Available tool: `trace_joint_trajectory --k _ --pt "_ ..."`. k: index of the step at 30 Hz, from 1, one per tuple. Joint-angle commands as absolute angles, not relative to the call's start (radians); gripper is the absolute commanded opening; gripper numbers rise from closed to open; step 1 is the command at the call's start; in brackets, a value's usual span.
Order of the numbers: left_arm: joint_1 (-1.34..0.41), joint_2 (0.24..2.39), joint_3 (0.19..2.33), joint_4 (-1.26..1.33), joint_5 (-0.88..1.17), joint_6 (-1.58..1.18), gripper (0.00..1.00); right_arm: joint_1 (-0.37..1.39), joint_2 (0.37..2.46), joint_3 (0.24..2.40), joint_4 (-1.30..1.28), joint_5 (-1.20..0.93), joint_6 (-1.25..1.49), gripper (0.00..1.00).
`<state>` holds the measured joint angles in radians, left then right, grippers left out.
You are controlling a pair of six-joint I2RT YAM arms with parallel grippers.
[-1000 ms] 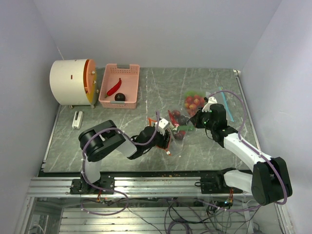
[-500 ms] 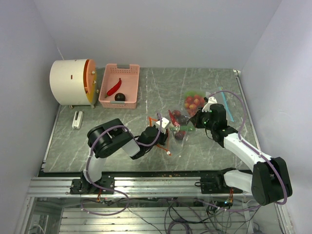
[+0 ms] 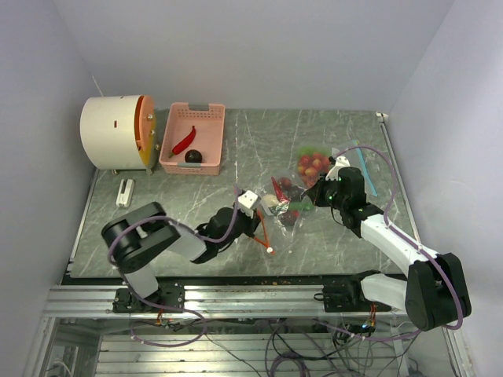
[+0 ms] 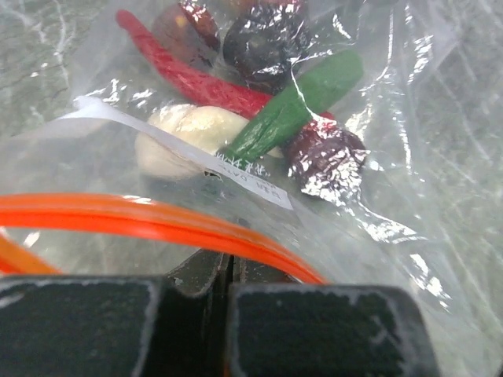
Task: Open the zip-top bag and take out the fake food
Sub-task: Pick up the fake fruit from the zipper food storage bag.
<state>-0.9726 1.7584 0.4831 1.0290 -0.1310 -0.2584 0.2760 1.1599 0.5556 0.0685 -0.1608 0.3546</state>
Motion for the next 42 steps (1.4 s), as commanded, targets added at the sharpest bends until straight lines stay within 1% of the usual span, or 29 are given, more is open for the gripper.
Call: trace_joint_trajectory --k 1,4,6,11,19,21,23,25,27,29,31,33,37,42 --pt "-0.977 1.612 0.384 0.977 -0.174 -0.32 0.07 0.271 1.153 0.577 0.071 -0.146 0.354 0.0" --pt "-0.978 1.513 0.356 0.887 -0.184 -0.329 0.07 0.271 1.16 0.575 0.08 -0.156 0.357 0.0" --pt "-0.978 1.487 0.364 0.853 -0.179 -0.315 0.07 0.271 1.164 0.574 0.088 -0.162 0.36 0.0" --pt "-0.98 1.575 0.423 0.855 -0.138 -0.254 0.13 0.271 1.164 0.584 0.078 -0.164 0.358 0.0" --pt "-0.979 1.708 0.432 0.999 -0.147 -0.325 0.14 0.271 1.116 0.592 0.036 -0.158 0.354 0.0" --pt "-0.979 1.732 0.421 1.038 -0.171 -0.351 0.2 0.272 1.072 0.595 0.038 -0.175 0.354 0.0" --pt "-0.98 1.756 0.409 1.083 -0.19 -0.376 0.3 0.272 1.0 0.592 0.05 -0.171 0.356 0.0" --pt "-0.978 1.776 0.405 1.127 -0.193 -0.391 0.44 0.273 0.901 0.559 0.104 -0.173 0.365 0.0" --pt "-0.978 1.795 0.405 1.173 -0.187 -0.404 0.63 0.273 0.791 0.51 0.162 -0.159 0.381 0.0" --pt "-0.978 1.816 0.411 1.21 -0.165 -0.406 0.7 0.274 0.785 0.491 0.165 -0.165 0.385 0.0" --pt "-0.978 1.844 0.427 1.24 -0.139 -0.412 0.73 0.275 0.864 0.534 0.082 -0.171 0.372 0.0" --pt "-0.979 1.875 0.444 1.274 -0.108 -0.42 0.74 0.274 0.924 0.537 0.052 -0.179 0.375 0.0" --pt "-0.979 1.916 0.458 1.341 -0.058 -0.443 0.77 0.275 0.923 0.493 0.092 -0.192 0.404 0.0" --pt "-0.978 1.922 0.459 1.351 -0.033 -0.443 0.78 0.275 0.963 0.524 0.05 -0.169 0.383 0.0"
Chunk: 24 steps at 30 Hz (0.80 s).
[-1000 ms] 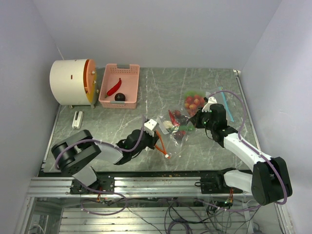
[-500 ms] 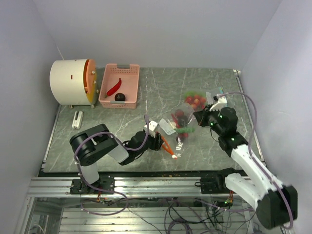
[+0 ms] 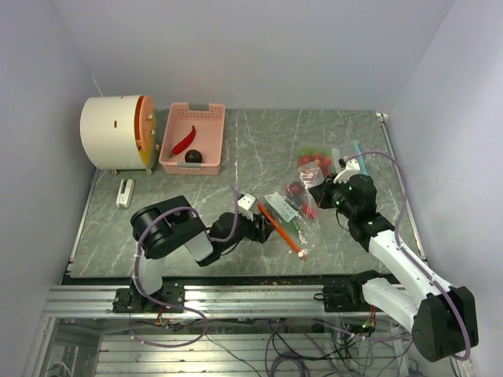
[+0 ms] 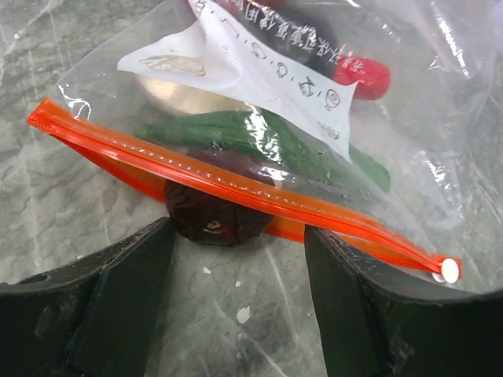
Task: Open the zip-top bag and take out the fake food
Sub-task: Pick up the fake fruit from the zipper food storage bag.
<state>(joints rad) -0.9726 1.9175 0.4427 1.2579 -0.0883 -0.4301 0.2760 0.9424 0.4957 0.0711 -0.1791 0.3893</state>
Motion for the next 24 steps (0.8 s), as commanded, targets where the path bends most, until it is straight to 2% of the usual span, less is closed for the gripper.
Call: trace_joint_trajectory --k 1,12,17,24 --pt "-0.979 1.922 0.459 1.349 -0.034 -0.442 0.78 0.275 0.976 0.532 0.043 -0.167 0.379 0.0" --pt "-0.98 1.944 0.503 1.291 -0.066 -0.437 0.84 0.275 1.072 0.528 0.076 -0.217 0.401 0.0" --pt "-0.98 1.976 0.559 1.266 -0.048 -0.451 0.84 0.275 1.071 0.525 0.072 -0.214 0.395 0.0" --pt "-0.98 2.004 0.604 1.196 -0.034 -0.431 0.71 0.275 1.072 0.522 0.071 -0.208 0.39 0.0"
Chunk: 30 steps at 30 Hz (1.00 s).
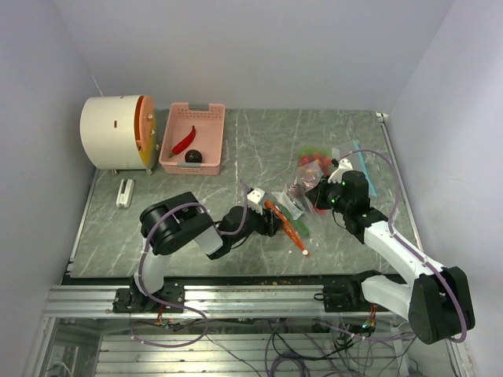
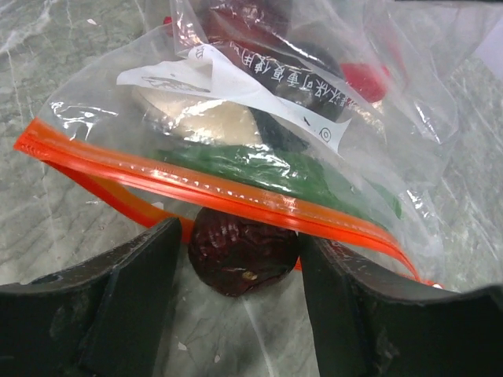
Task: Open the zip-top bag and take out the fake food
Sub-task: Pick up the fake fruit from the zipper food storage bag.
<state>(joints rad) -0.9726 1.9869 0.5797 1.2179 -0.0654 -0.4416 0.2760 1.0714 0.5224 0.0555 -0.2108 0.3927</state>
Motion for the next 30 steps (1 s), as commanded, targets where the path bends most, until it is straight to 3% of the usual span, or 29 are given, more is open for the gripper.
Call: trace_joint_trajectory --k 1,4,9,14,22,30 --pt "-0.98 2.006 0.604 1.195 -0.028 -0.43 0.67 0.275 1.074 0.523 0.073 -0.208 0.391 0.0" --pt "-0.98 2.016 0.601 1.207 -0.003 -0.437 0.54 0.275 1.081 0.523 0.082 -0.214 0.395 0.0" --pt "-0.98 1.975 0.535 1.286 0.004 -0.457 0.45 0.275 1.086 0.525 0.09 -0.212 0.395 0.0" --pt "-0.98 1.819 0.481 1.151 -0.018 -0.435 0.46 0.275 1.097 0.54 0.084 -0.19 0.384 0.0" --pt "-0.966 1.455 0.478 0.689 -0.094 -0.372 0.49 0.274 1.129 0.565 0.093 -0.186 0.378 0.0" --pt "-0.706 1.238 0.572 0.386 -0.118 -0.351 0.48 0.273 1.144 0.552 0.123 -0.208 0.39 0.0"
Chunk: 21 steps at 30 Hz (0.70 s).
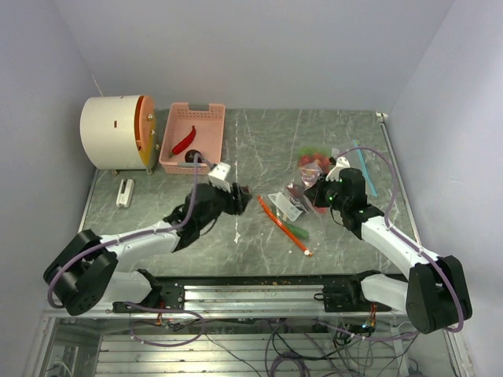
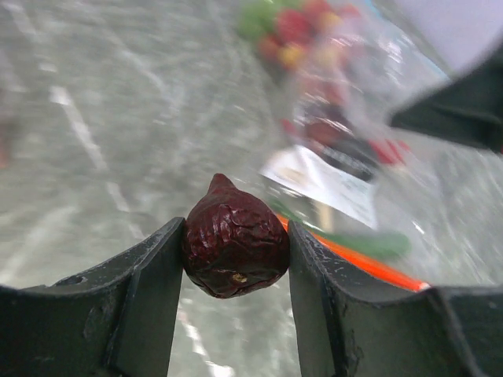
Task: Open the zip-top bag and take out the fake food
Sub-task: Pick up the fake fruit from the zipper food storage bag, then place the fake fruit in the bin.
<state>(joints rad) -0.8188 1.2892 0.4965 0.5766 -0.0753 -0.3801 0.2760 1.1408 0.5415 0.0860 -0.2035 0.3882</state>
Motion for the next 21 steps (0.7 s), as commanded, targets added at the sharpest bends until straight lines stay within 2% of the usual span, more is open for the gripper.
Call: trace_joint_trajectory --k 1,7,14,21 --pt "-0.667 1.237 0.594 0.363 -0.13 -0.347 0.48 0.273 1.143 0.553 0.123 -0.21 0.39 0.0" --pt "-0.473 1.326 0.744 0.339 -0.197 -0.376 0.49 0.273 1.149 0.554 0.132 -0.222 0.393 0.0" --pt "-0.354 1.617 1.04 0.267 -0.245 -0.347 0.5 0.273 1.152 0.555 0.123 -0.225 0.388 0.0" --pt "-0.307 1.792 1.207 0.223 -0.255 -0.353 0.59 0.273 1.11 0.555 0.086 -0.188 0.367 0.0"
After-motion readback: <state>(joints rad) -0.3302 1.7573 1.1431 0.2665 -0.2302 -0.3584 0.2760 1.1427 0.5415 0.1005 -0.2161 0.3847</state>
